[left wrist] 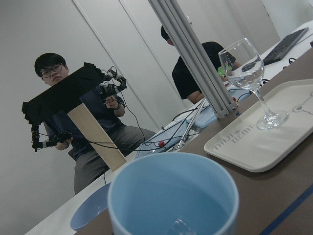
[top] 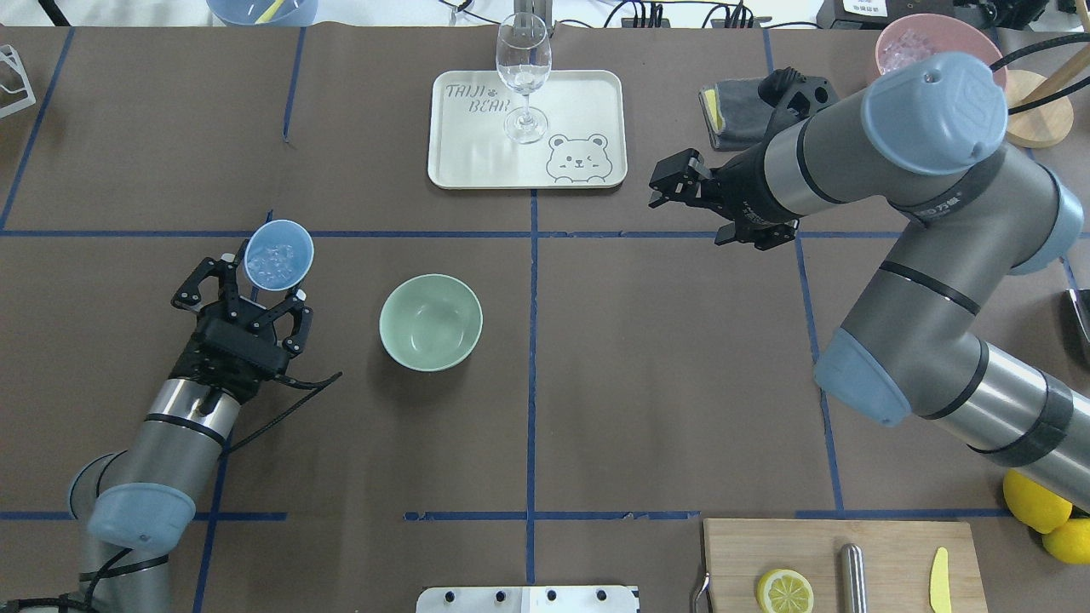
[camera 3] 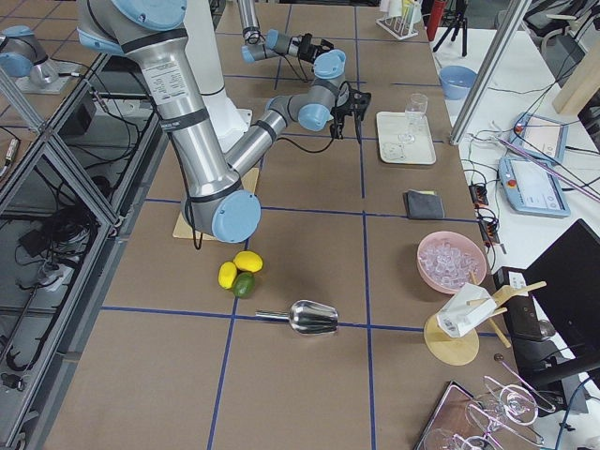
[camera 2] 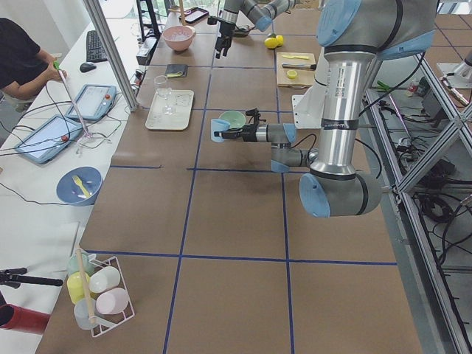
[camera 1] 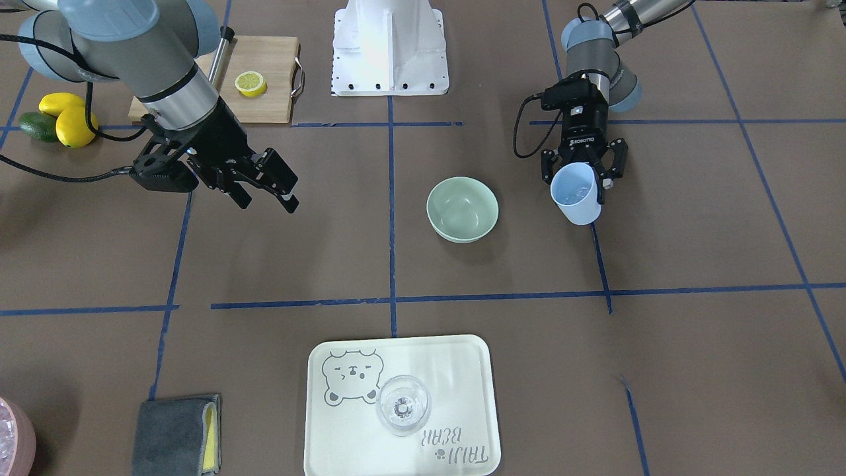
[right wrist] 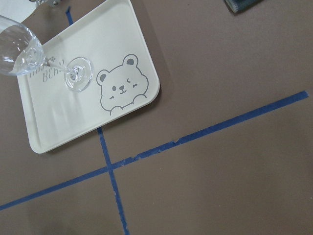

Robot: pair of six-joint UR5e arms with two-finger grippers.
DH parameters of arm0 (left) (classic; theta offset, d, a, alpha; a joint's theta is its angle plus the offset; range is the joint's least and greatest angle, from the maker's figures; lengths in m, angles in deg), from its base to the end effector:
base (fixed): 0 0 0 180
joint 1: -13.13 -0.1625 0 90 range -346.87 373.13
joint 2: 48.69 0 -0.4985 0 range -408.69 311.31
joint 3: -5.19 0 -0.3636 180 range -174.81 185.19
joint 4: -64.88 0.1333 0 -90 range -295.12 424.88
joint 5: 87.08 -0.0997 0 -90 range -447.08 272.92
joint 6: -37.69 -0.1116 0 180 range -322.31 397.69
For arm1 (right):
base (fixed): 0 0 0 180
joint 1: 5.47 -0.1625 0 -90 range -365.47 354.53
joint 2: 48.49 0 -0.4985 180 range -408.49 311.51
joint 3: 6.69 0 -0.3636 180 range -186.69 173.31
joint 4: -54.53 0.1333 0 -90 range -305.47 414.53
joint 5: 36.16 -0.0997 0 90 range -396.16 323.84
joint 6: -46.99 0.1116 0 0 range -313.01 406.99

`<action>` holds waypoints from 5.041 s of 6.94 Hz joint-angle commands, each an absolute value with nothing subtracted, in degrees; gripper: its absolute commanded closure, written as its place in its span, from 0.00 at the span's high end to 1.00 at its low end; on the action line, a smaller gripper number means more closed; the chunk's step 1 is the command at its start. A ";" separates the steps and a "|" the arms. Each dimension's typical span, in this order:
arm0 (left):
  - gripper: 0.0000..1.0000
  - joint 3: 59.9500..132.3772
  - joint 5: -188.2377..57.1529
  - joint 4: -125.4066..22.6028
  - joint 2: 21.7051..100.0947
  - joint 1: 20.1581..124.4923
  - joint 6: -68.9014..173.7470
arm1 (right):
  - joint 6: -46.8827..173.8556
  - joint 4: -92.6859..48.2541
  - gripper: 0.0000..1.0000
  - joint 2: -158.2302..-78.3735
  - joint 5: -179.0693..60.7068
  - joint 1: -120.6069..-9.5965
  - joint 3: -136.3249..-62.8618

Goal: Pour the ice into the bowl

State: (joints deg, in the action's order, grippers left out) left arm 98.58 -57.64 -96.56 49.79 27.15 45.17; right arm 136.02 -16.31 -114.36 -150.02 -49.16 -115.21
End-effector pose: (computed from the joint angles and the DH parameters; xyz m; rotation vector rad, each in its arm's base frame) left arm 0.4248 -0.3436 0.4881 1.5000 0.2228 0.1902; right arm -0.3789 -0.4839 0.3314 0.0572 -1.1331 0.4405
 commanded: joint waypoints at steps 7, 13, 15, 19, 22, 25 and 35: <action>0.00 104.68 -57.98 -61.54 58.27 25.62 -6.40 | 136.81 -16.48 1.00 -115.03 -149.36 -49.24 -116.73; 0.00 105.65 -61.59 -53.34 61.08 21.57 -18.47 | 137.25 -15.78 1.00 -117.58 -149.19 -48.98 -115.76; 0.00 108.72 -61.59 -56.65 60.82 21.74 -14.81 | 137.16 -15.78 1.00 -117.49 -149.19 -48.98 -115.76; 0.00 109.08 -61.67 -83.66 51.37 22.01 32.39 | 136.64 -15.69 1.00 -117.40 -148.57 -49.24 -116.11; 0.00 102.00 -61.94 -114.36 44.30 21.74 63.63 | 136.28 -15.69 1.00 -117.31 -148.04 -49.59 -116.55; 0.00 99.15 -59.94 -119.65 29.09 21.65 76.27 | 136.19 -15.78 1.00 -116.79 -147.87 -49.59 -117.25; 0.00 82.62 -63.35 -119.78 28.12 21.48 101.50 | 136.19 -15.96 1.00 -115.91 -147.78 -48.45 -118.31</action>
State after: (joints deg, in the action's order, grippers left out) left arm 82.81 -63.53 -119.84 28.03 21.54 100.66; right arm 136.19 -15.96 -115.90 -147.78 -48.58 -118.28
